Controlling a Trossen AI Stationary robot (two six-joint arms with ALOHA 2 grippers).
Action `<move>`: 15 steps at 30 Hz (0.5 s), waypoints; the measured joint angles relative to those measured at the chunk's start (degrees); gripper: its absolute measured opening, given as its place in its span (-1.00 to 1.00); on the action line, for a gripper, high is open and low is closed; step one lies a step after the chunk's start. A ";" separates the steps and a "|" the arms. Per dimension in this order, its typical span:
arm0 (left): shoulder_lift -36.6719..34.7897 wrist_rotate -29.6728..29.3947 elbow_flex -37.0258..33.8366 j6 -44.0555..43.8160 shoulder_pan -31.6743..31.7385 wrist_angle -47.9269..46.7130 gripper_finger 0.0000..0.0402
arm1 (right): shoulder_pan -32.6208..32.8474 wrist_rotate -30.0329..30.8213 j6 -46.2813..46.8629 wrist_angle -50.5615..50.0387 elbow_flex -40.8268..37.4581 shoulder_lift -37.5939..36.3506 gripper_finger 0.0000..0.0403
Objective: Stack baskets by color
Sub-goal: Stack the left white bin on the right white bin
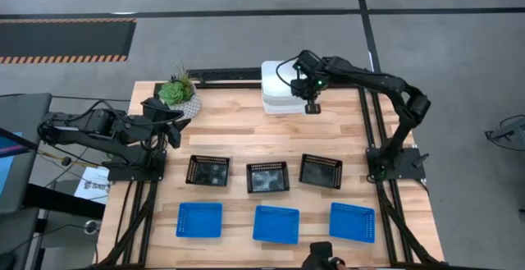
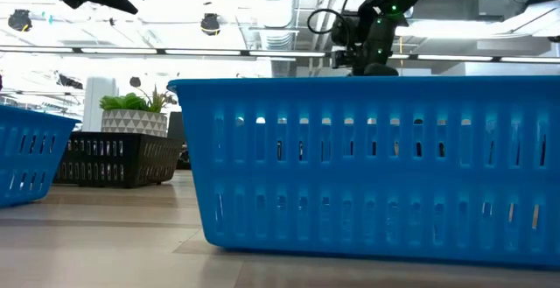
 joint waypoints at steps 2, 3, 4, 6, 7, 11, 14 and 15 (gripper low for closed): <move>0.00 0.02 0.00 0.00 0.02 0.00 -0.02 | -0.51 -0.96 0.87 -0.17 0.02 0.00 -1.00; 0.00 0.02 0.00 0.00 0.00 0.00 -0.02 | -0.61 -1.17 1.31 -0.20 0.02 0.00 -1.00; 0.00 0.01 0.00 0.00 0.00 0.00 -0.02 | -0.62 -1.12 1.42 -0.28 0.02 0.00 -1.00; 0.00 0.02 0.00 0.00 0.00 0.00 -0.02 | -0.47 -1.64 1.48 -0.62 0.02 0.00 -1.00; 0.00 0.02 0.00 0.00 0.00 0.00 -0.02 | -0.38 -2.29 1.38 -0.71 0.02 0.00 -1.00; 0.00 0.02 0.00 0.00 0.02 0.00 -0.02 | 0.13 -3.32 1.49 -1.11 0.07 0.85 -1.00; 0.00 0.04 0.00 0.00 0.02 0.00 -0.02 | -0.06 -3.26 1.55 -2.87 0.06 1.98 -1.00; -0.02 0.04 0.00 0.00 0.00 0.00 -0.02 | 0.03 -3.20 1.59 -2.87 0.12 2.70 -1.00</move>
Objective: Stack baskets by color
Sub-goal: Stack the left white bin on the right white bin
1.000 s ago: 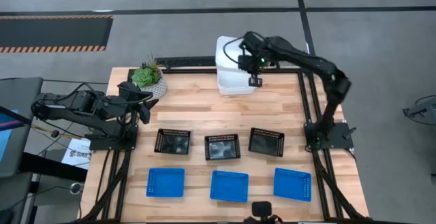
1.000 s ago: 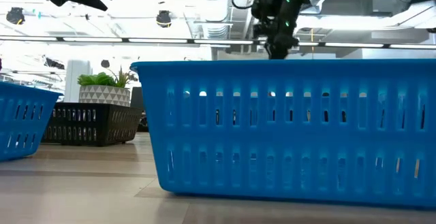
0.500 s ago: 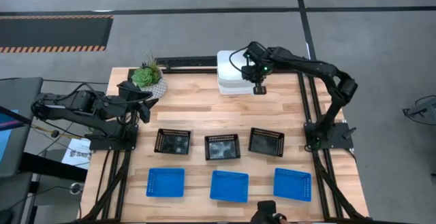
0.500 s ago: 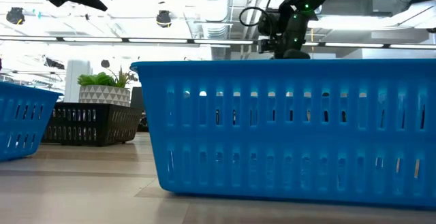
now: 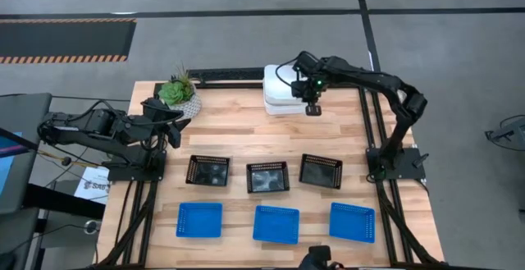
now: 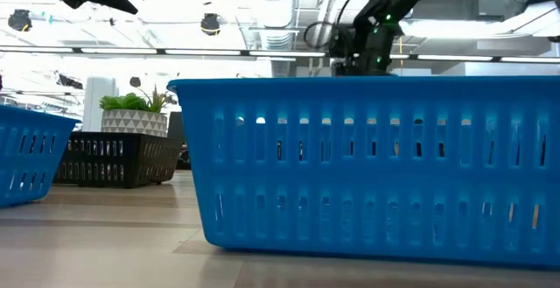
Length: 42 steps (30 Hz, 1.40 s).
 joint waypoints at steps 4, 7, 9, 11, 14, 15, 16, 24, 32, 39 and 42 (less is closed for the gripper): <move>0.00 0.27 0.00 0.00 0.02 -0.02 -0.02 | 0.21 0.84 -0.14 -1.58 -0.05 3.12 -1.00; 0.02 0.39 0.00 0.00 0.00 -0.02 -0.02 | 0.49 1.00 -0.81 -1.45 0.15 4.23 -1.00; 0.00 0.42 0.00 0.00 0.02 -0.03 -0.02 | 0.72 1.51 -1.49 -1.48 0.32 4.56 -0.99; 0.02 0.42 0.00 0.00 0.02 -0.04 -0.02 | 0.72 2.04 -1.65 -1.36 0.32 4.56 -0.96; 0.02 0.42 0.00 0.00 0.00 -0.04 -0.02 | 0.74 2.21 -0.29 -1.20 0.26 4.58 -0.85; 0.02 0.42 0.00 0.00 0.02 -0.04 -0.02 | 0.73 2.34 0.12 -1.31 0.16 4.54 -0.81; 0.02 0.42 0.00 0.00 0.00 -0.04 -0.02 | 0.72 2.66 0.19 -1.44 0.04 4.55 -0.76; 0.02 0.44 0.00 0.14 0.00 -0.04 -0.02 | 1.06 3.83 4.44 -5.12 4.85 4.54 -0.24; 0.02 0.59 0.00 0.42 0.02 -0.66 -0.02 | -0.07 3.78 11.06 -12.80 15.90 3.63 0.02; 0.00 0.57 0.00 0.42 0.02 -0.68 -0.02 | -5.76 13.46 31.21 -19.31 17.00 1.57 -0.12; 0.00 0.56 0.00 0.44 0.01 -0.68 -0.02 | -8.27 14.61 35.08 -21.36 14.60 1.40 -0.20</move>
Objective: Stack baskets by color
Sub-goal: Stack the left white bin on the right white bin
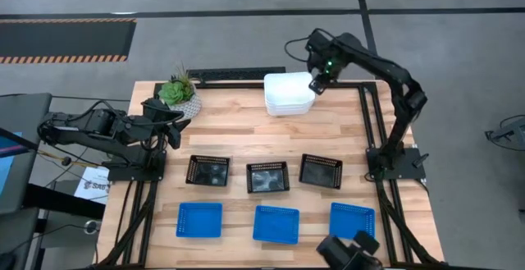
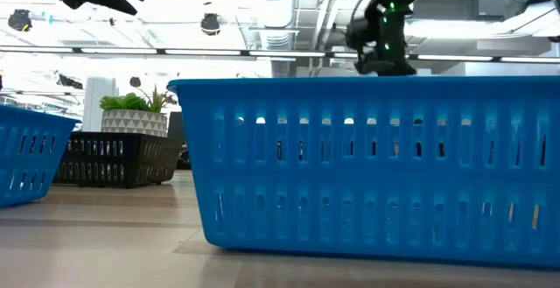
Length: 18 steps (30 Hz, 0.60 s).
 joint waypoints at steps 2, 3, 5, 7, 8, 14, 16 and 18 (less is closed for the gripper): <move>0.02 0.01 0.00 -0.01 0.00 0.00 -0.02 | -1.55 0.13 0.80 0.38 -3.07 0.06 -0.24; 0.00 0.01 0.00 -0.08 0.00 -0.05 -0.02 | -2.23 0.13 0.78 1.36 -4.94 0.06 -0.26; 0.02 0.05 0.00 -0.57 0.01 -0.21 -0.02 | -3.18 0.00 -0.38 5.58 -9.66 0.07 -0.29; 0.02 0.06 0.00 -0.66 0.00 -0.22 -0.02 | -3.60 -0.05 -1.72 10.45 -13.84 0.26 -0.33; 0.02 0.06 0.00 -0.68 0.01 -0.22 -0.02 | -3.64 -0.07 -2.23 12.74 -15.34 0.26 -0.34; 0.01 0.06 0.00 -0.76 0.00 -0.22 -0.02 | -1.34 -3.68 -4.17 21.41 -18.96 0.23 -0.42; 0.02 0.06 0.00 -0.81 -0.01 -0.21 -0.02 | -0.37 -4.99 -4.44 23.78 -18.96 0.15 -0.42; 0.02 0.06 0.00 -0.81 -0.01 -0.22 -0.02 | 0.78 -6.30 -5.54 26.88 -18.96 0.15 -0.42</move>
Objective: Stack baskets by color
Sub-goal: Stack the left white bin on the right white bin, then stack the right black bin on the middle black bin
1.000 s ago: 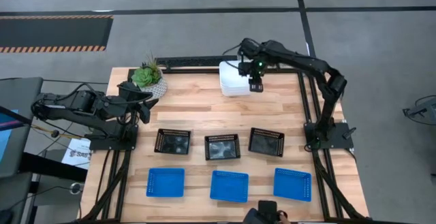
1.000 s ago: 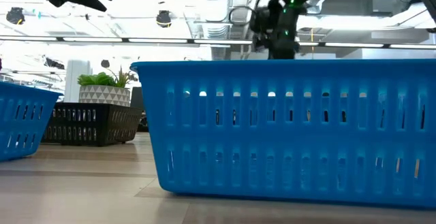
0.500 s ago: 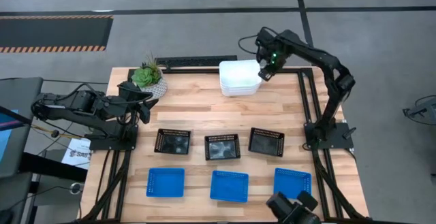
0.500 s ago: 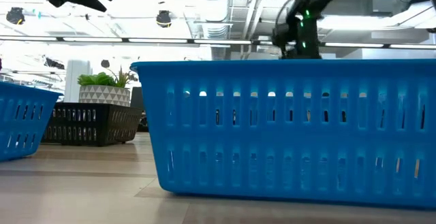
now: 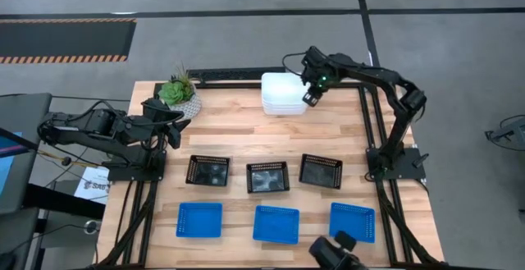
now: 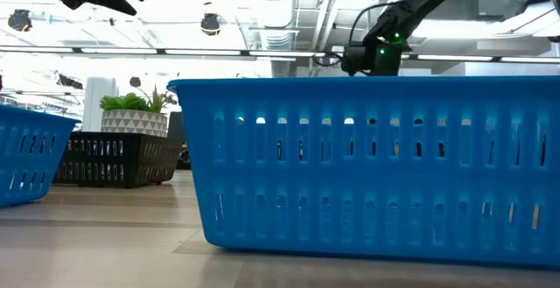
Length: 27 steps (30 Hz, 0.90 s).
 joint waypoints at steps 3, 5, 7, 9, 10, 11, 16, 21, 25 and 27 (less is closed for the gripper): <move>0.00 0.00 0.00 -0.02 0.02 0.02 -0.02 | 1.89 -1.56 -0.22 4.25 0.00 0.00 -0.42; 0.00 0.00 0.00 -0.02 0.01 0.02 -0.02 | 2.92 -1.72 -0.37 5.99 0.00 0.00 -0.42; 0.00 0.00 0.00 -0.02 0.02 0.02 -0.02 | 3.79 -1.79 -1.05 6.93 0.00 0.00 -0.42; 0.00 0.02 0.00 -0.02 0.02 0.02 -0.02 | 4.52 -1.68 -1.64 6.32 0.83 0.00 -0.42; 0.00 0.02 0.00 -0.02 0.01 0.02 -0.02 | 4.72 -1.66 -1.64 5.03 1.96 0.00 -0.41; -0.01 0.02 0.00 -0.02 0.02 0.02 -0.02 | 4.97 -1.64 -1.64 3.37 3.41 0.00 -0.41; 0.00 -0.04 0.00 -0.02 0.01 0.02 -0.02 | 6.87 -1.66 2.29 -13.21 13.46 0.00 -0.41; 0.00 -0.05 0.00 0.10 0.02 0.04 -0.02 | 10.59 -1.57 8.06 -29.37 19.72 -0.48 -0.41; 0.00 -0.07 0.00 0.62 0.02 0.04 -0.02 | 14.75 -1.59 13.92 -33.35 17.68 -3.05 -0.41; -0.02 0.16 0.00 0.66 0.00 0.04 -0.02 | 17.75 -1.59 17.06 -34.54 15.29 -4.95 -0.41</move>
